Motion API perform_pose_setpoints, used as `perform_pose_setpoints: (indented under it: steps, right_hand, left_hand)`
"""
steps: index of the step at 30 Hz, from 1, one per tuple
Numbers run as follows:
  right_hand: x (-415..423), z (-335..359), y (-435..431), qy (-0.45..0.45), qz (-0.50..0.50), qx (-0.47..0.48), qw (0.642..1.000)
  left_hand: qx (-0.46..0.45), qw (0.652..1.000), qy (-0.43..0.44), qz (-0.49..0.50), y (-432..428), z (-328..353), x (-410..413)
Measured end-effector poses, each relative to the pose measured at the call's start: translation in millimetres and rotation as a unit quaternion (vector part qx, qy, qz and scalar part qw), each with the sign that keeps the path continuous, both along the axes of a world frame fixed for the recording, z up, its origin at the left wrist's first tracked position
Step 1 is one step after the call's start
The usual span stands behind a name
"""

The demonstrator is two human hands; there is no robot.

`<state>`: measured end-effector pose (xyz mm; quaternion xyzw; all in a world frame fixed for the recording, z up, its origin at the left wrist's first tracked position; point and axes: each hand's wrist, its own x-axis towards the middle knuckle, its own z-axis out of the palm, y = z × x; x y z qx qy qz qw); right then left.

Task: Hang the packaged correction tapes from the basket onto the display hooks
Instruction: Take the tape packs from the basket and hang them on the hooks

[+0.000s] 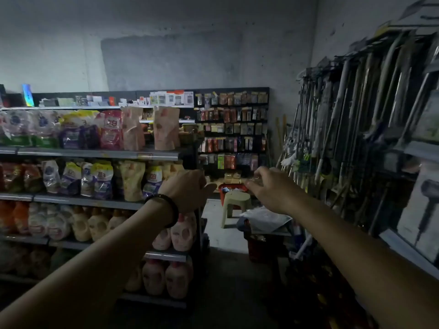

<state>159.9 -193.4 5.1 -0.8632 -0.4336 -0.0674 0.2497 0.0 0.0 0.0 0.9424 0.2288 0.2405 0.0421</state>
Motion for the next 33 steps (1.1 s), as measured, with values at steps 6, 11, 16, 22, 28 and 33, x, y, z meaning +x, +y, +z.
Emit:
perform_pose_setpoints:
  steps: [6, 11, 16, 22, 28, 33]
  right_hand:
    - [41, 10, 97, -0.014, -0.007, -0.032, 0.999]
    - [87, 6, 156, -0.018, -0.017, -0.025, 0.999]
    - [155, -9, 202, -0.005, -0.024, -0.018, 1.0]
    - [262, -29, 252, 0.014, -0.027, -0.009, 1.0]
    - [389, -32, 313, 0.03, -0.021, -0.011, 0.999]
    - [481, -38, 371, 0.037, -0.006, -0.026, 0.999]
  left_hand:
    - [0.022, 0.999, 0.027, 0.003, 86, 7, 57]
    - [-0.023, 0.999, 0.008, -0.045, 149, -5, 117]
    - [-0.019, 0.998, 0.047, -0.033, 195, -12, 183]
    - [-0.045, 0.997, 0.06, -0.035, 255, -22, 283]
    - [-0.061, 0.996, 0.063, 0.002, 312, -21, 392]
    - [-0.058, 0.996, 0.058, 0.021, 355, -23, 472]
